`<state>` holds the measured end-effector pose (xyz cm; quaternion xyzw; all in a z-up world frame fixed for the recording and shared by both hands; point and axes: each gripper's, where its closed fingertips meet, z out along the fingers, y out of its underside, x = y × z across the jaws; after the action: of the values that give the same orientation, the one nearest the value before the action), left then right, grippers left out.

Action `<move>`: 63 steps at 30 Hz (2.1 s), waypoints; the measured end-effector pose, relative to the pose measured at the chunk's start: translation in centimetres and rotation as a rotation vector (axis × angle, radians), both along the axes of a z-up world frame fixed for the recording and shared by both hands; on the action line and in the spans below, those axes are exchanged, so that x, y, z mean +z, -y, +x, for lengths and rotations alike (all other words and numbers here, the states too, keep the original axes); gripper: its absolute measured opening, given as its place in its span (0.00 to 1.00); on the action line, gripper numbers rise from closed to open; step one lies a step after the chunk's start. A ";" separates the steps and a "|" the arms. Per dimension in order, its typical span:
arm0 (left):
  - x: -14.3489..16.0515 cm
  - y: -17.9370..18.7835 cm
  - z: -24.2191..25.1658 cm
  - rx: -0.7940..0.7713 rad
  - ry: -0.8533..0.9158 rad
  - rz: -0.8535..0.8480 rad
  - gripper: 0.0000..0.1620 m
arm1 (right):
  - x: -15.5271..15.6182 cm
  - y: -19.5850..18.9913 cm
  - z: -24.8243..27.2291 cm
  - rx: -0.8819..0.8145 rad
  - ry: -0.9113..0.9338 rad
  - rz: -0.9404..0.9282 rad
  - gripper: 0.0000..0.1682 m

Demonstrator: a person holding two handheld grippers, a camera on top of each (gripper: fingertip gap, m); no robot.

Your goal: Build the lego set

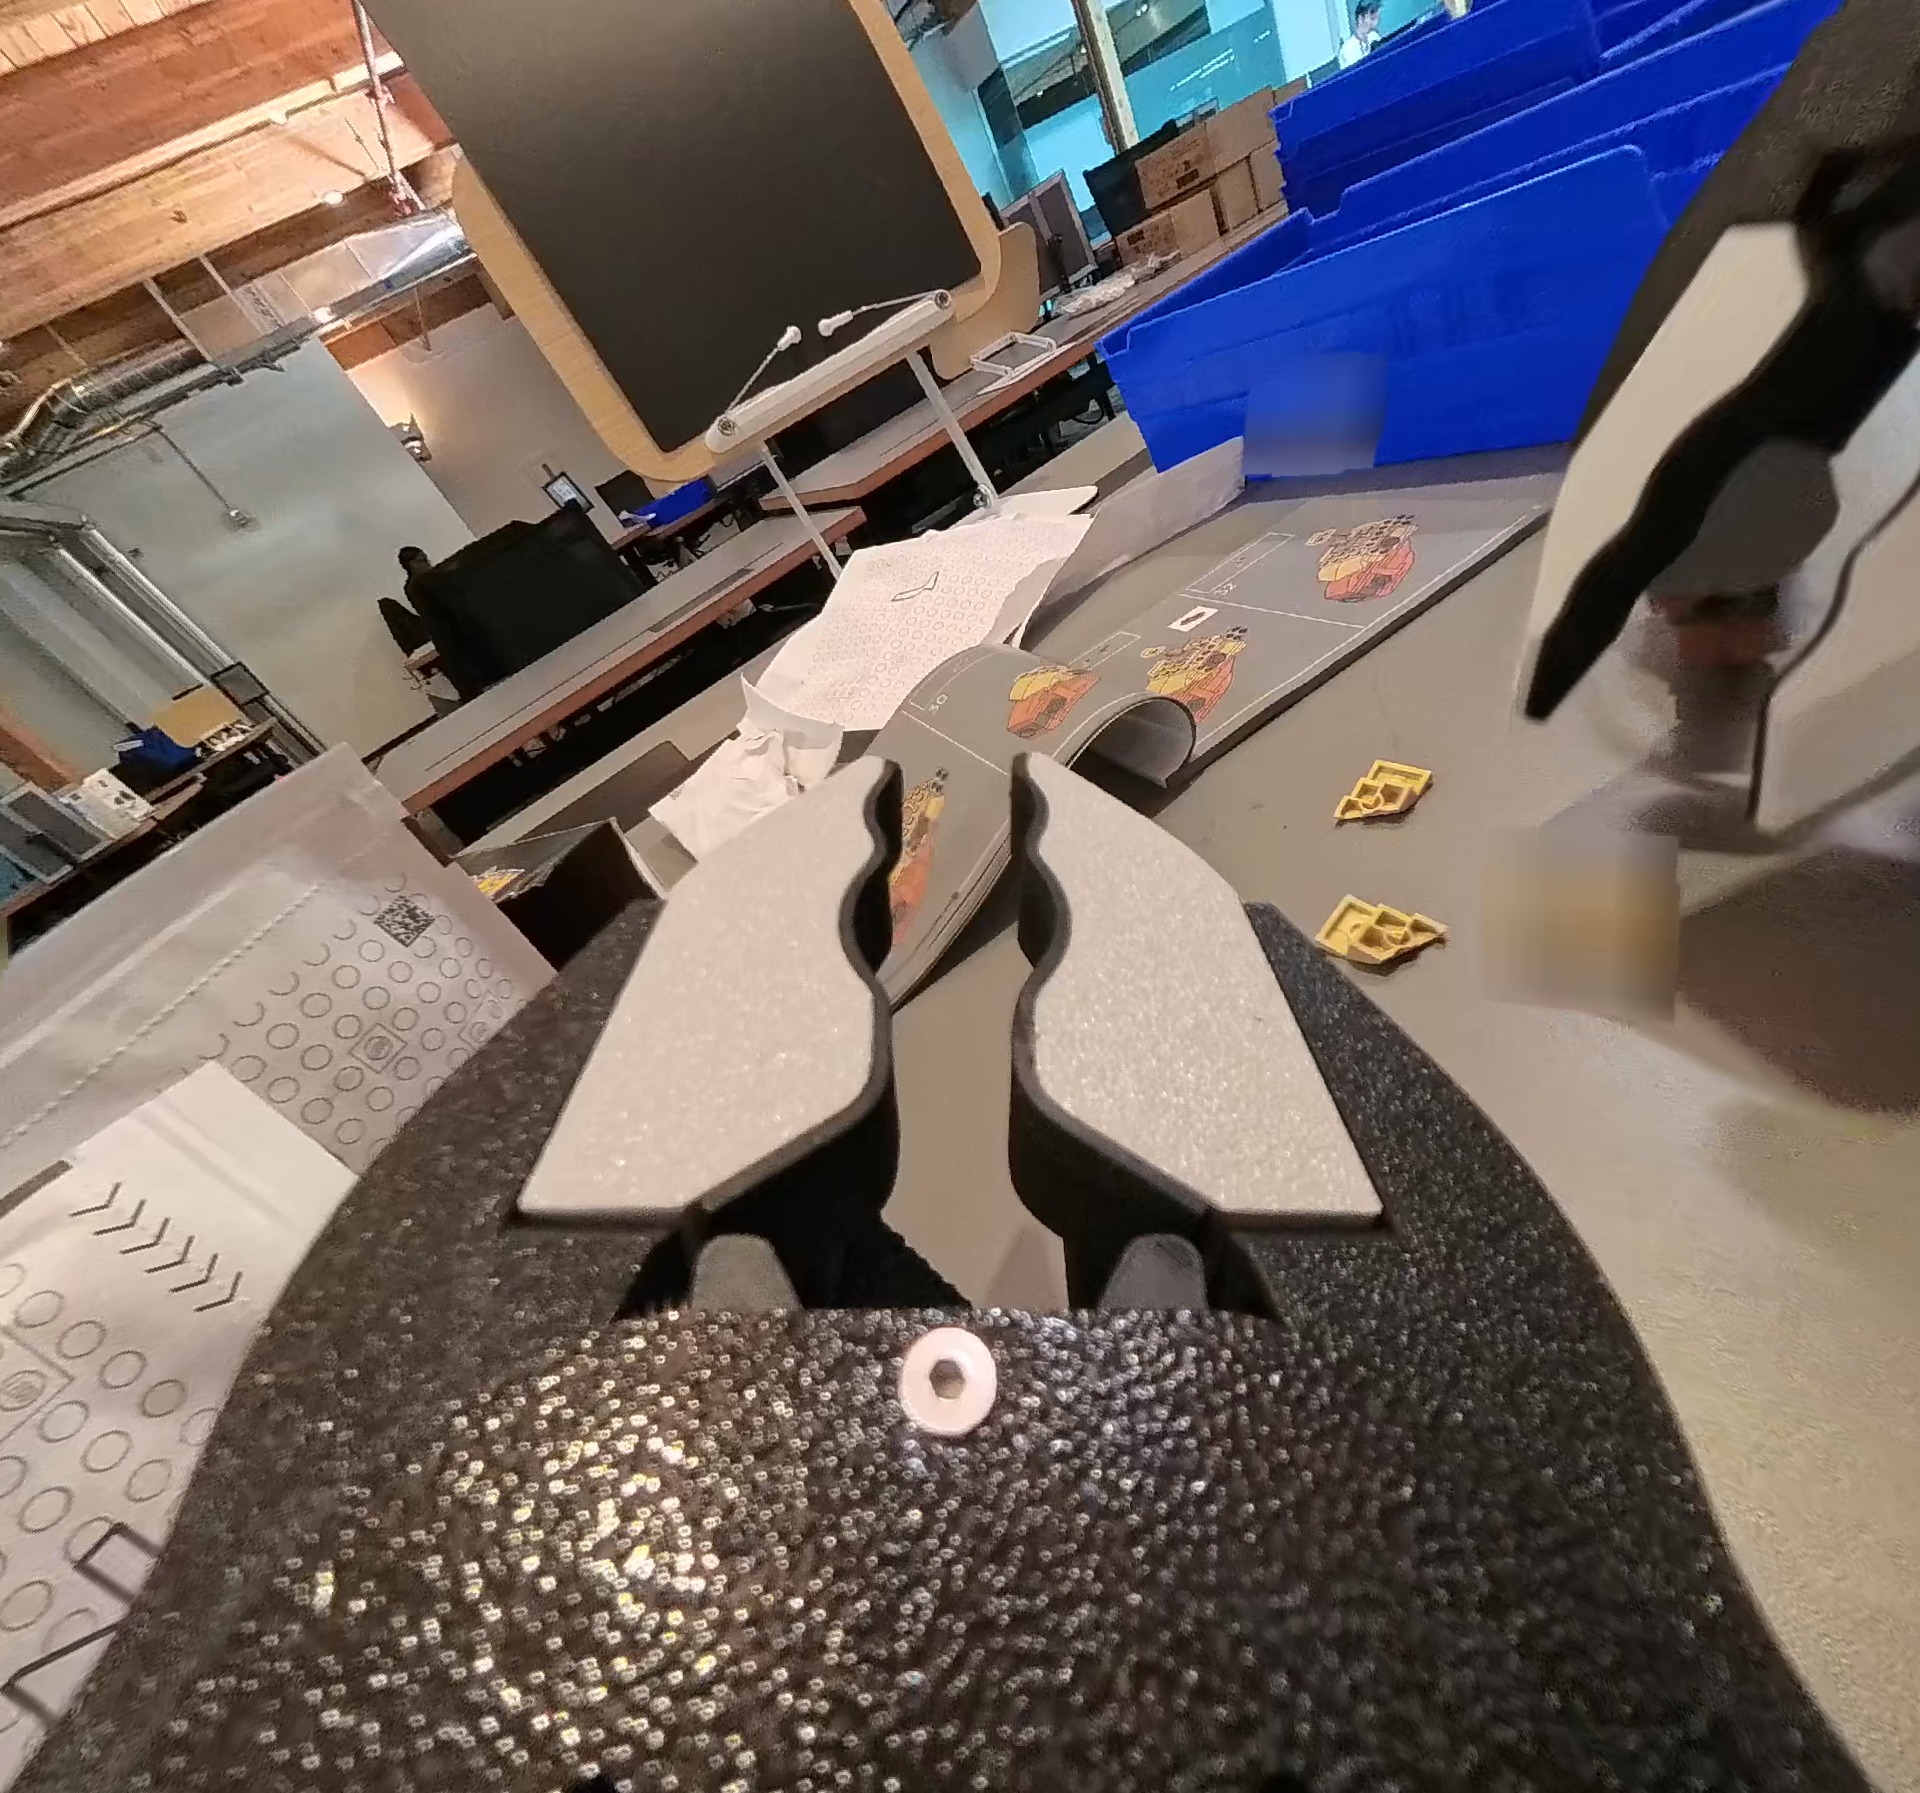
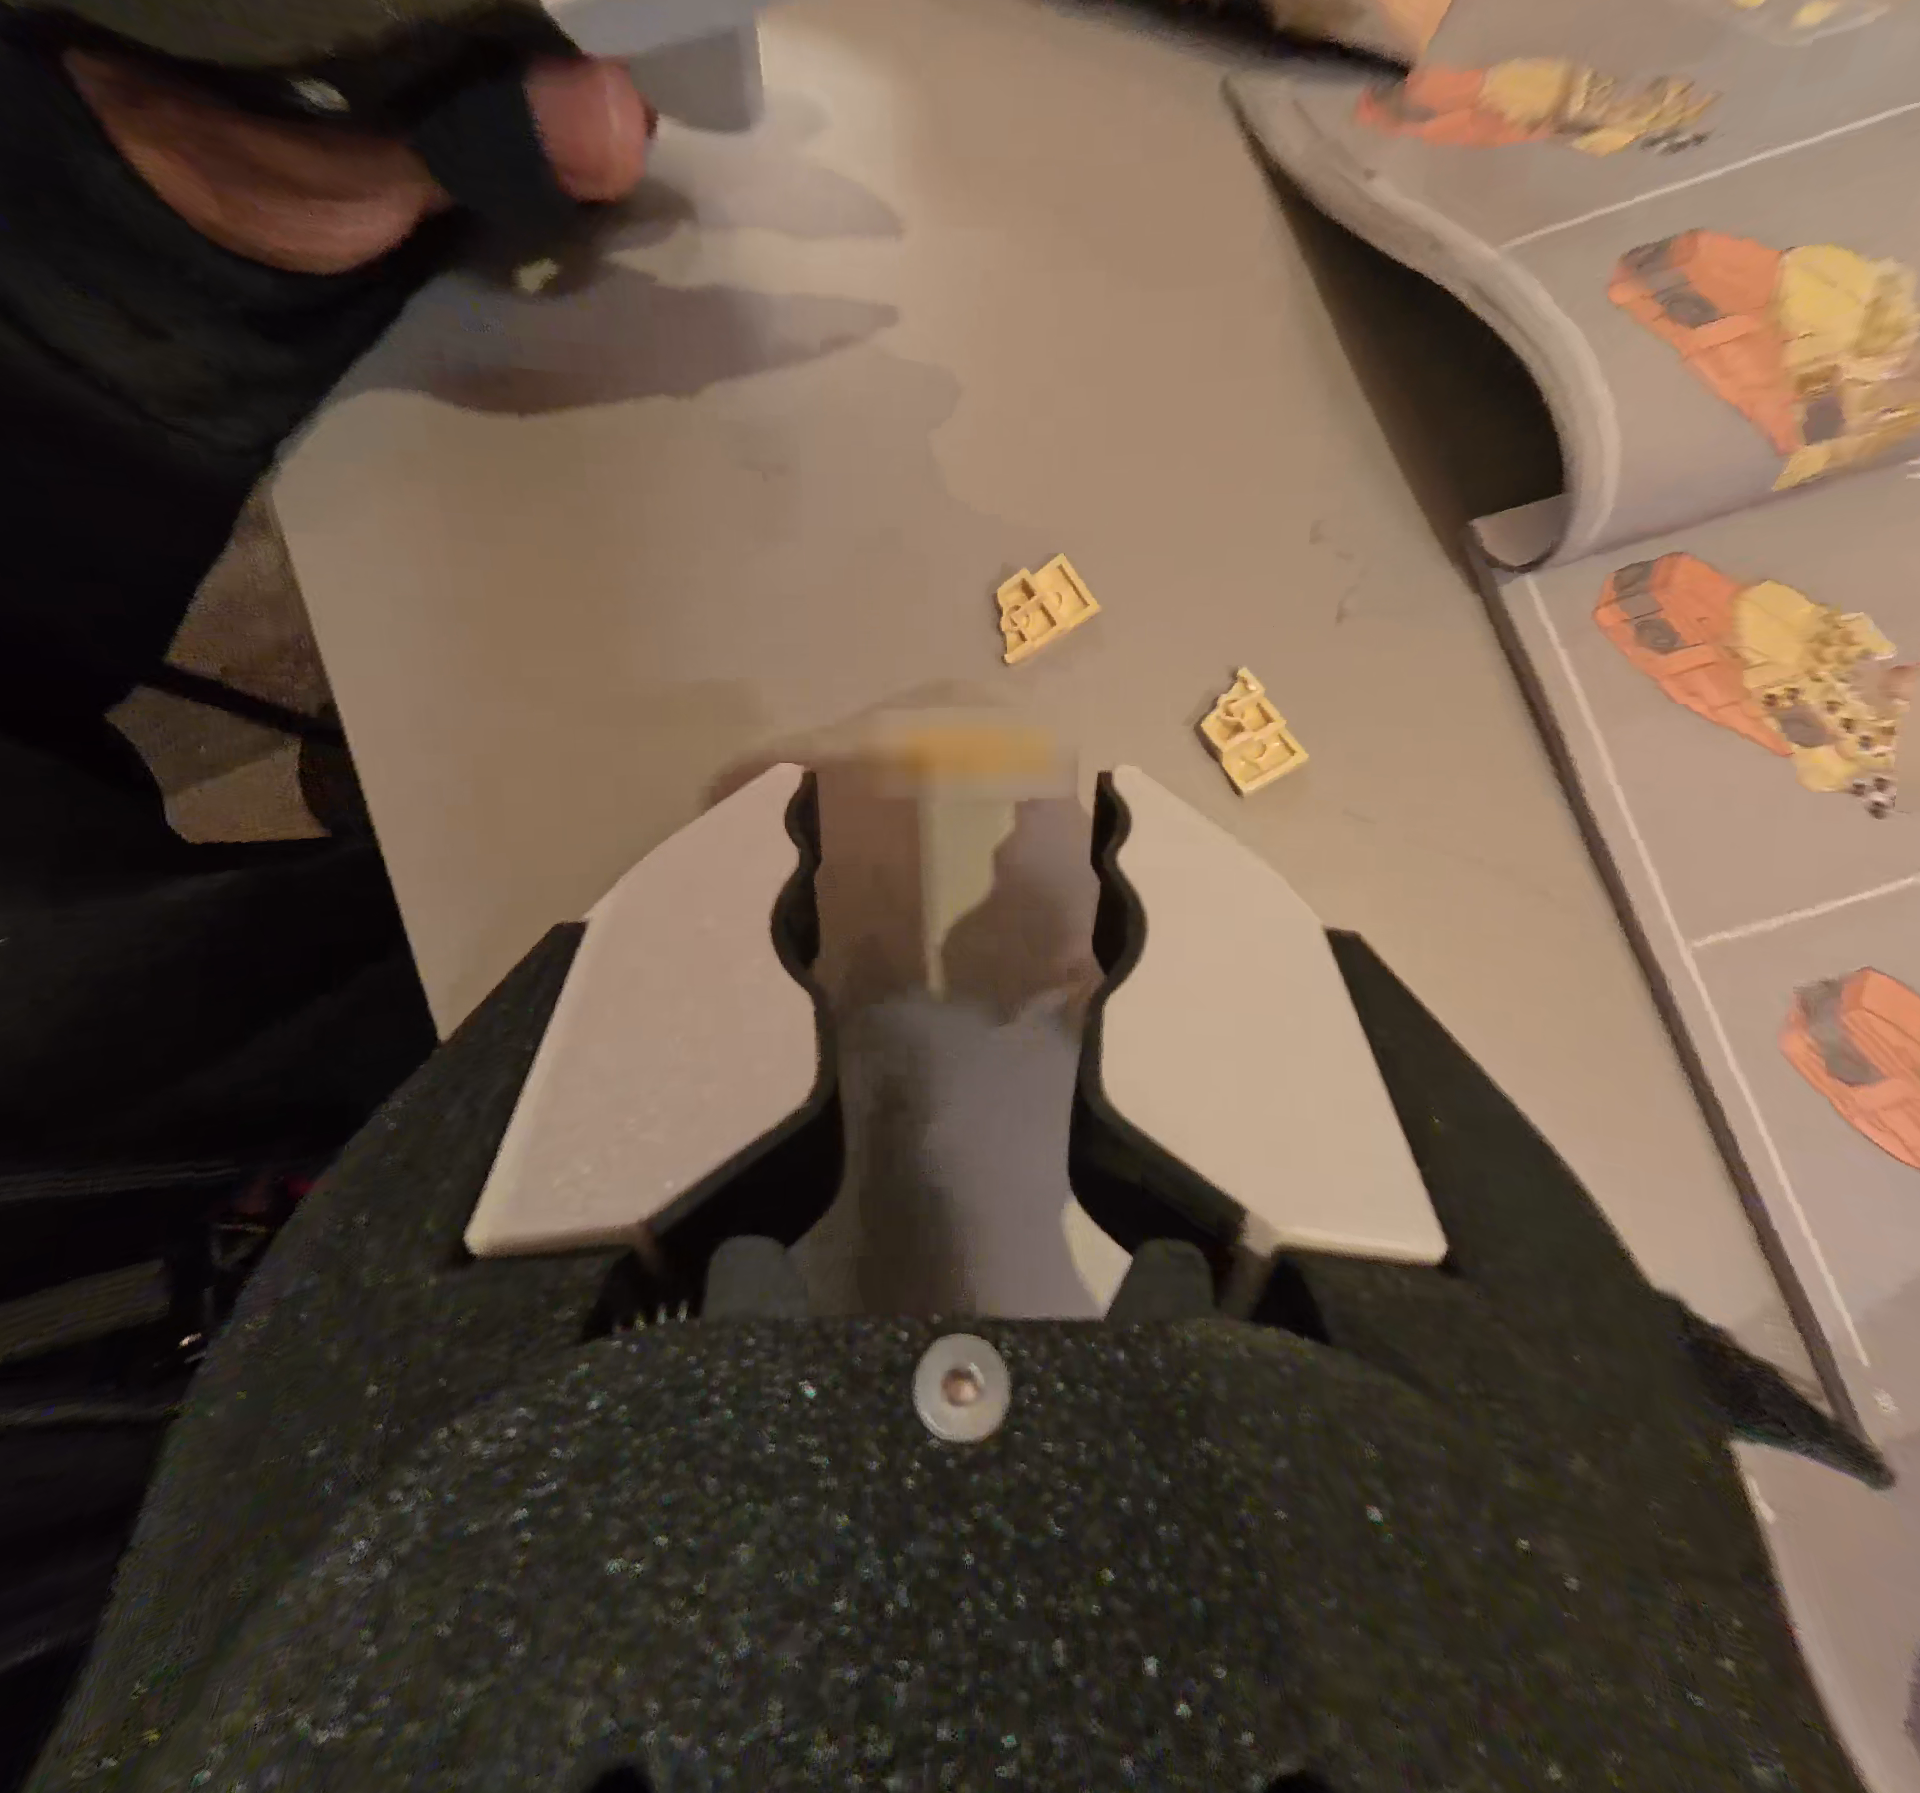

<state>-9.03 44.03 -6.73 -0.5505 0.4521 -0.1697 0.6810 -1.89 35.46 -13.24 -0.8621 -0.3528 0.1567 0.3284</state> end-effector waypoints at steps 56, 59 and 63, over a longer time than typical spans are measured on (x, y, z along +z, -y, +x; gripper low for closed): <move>-8.6 7.8 7.8 -0.074 -0.457 -0.633 0.09 | 2.4 5.4 12.3 -0.137 -0.294 0.339 0.20; -9.3 7.4 7.3 -0.034 -0.486 -0.652 0.09 | 2.4 5.4 12.2 -0.132 -0.295 0.335 0.20; -10.1 7.7 7.3 -0.029 -0.528 -0.684 0.05 | 2.2 5.5 12.1 -0.120 -0.288 0.326 0.20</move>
<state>-1.73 36.37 -16.80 -0.7626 0.5362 -0.1726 0.3180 10.17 29.98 -11.04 -0.7860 -0.2709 0.1990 0.5189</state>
